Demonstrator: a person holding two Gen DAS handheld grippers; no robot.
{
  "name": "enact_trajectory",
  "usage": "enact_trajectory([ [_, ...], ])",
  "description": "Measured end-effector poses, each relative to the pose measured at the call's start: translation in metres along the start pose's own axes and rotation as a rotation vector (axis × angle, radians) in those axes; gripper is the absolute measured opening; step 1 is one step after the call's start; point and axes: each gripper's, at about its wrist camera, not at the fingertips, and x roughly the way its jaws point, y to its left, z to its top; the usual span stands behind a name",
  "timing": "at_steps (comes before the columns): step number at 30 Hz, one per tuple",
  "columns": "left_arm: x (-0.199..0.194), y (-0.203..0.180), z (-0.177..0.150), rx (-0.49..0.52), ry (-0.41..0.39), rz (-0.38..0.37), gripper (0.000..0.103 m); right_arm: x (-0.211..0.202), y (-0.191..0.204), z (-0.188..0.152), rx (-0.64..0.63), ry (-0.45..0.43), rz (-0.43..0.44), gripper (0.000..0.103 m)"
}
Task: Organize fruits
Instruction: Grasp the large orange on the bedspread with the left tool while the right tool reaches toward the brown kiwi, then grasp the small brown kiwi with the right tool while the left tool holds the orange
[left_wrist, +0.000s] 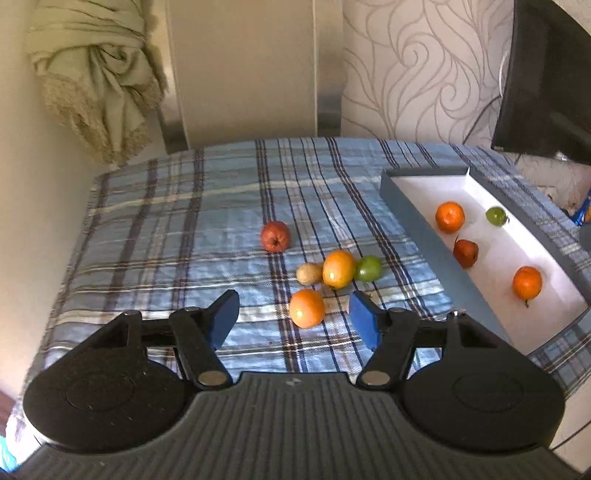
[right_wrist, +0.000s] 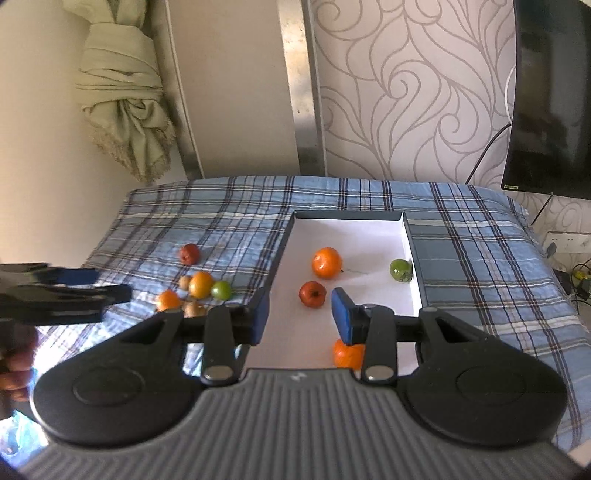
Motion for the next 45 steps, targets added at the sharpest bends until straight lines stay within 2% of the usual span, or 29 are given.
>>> enact_trajectory([
  [8,0.054,0.004,-0.009,-0.005,0.044,-0.024,0.048,-0.037,0.011,-0.006,-0.032,-0.014,-0.054,0.040],
  [15,0.077,0.001,-0.007,0.007,0.056,-0.066,0.047,-0.054,0.009,-0.006,-0.029,-0.026,-0.112,0.040],
  [17,0.082,0.000,-0.009,0.003,0.069,-0.076,0.038,-0.054,0.009,-0.006,-0.027,-0.028,-0.115,0.040],
  [21,0.085,0.003,-0.010,-0.005,0.076,-0.091,0.035,-0.049,0.016,-0.005,-0.040,-0.020,-0.095,0.040],
  [27,0.072,0.016,-0.010,-0.019,0.070,-0.085,0.035,-0.021,0.038,-0.006,-0.080,0.016,-0.024,0.039],
  [36,0.028,0.044,-0.003,-0.023,0.041,-0.064,0.035,0.037,0.074,-0.011,-0.126,0.083,0.077,0.039],
  [45,-0.016,0.074,0.002,-0.029,0.001,-0.020,0.035,0.105,0.106,-0.017,-0.153,0.159,0.117,0.039],
])
